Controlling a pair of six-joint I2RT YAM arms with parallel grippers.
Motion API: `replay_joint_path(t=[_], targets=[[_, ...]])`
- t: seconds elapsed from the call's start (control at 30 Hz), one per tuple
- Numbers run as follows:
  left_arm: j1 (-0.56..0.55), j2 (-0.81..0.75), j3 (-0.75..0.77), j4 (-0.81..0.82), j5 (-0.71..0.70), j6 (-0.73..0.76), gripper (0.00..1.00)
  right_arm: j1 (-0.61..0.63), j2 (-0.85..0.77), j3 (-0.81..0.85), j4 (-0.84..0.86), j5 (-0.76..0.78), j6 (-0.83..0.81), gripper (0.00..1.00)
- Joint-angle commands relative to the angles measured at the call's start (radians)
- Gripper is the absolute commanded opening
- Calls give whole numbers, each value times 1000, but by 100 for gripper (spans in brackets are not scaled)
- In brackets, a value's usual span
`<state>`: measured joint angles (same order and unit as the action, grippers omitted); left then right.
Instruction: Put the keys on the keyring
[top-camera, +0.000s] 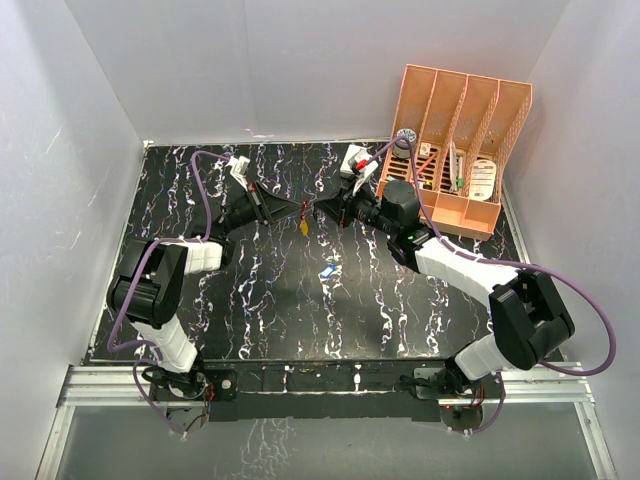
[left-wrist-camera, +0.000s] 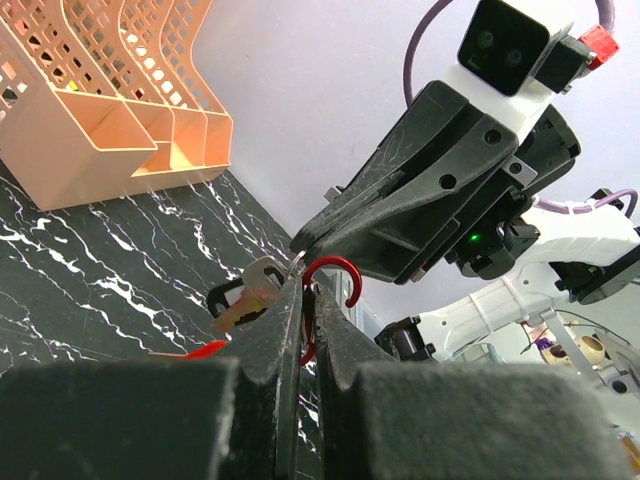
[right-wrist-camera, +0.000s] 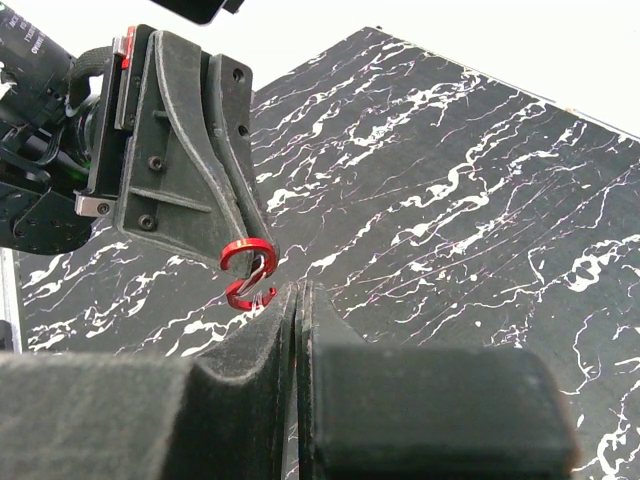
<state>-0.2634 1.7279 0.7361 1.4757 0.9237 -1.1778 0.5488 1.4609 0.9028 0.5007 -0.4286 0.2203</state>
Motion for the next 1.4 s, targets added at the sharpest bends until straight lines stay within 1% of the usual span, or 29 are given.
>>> replay_joint_path(t=[0.0,0.53,1.37], targets=[[-8,-6,45,310,1,12,0,-1,-35,18,53,-22,9,0],[-17,-8,59,310,3,11,0,-2,-18,21,66,-63,80,0],[-29,-8,76,310,8,10,0,-1,18,45,71,-67,93,0]])
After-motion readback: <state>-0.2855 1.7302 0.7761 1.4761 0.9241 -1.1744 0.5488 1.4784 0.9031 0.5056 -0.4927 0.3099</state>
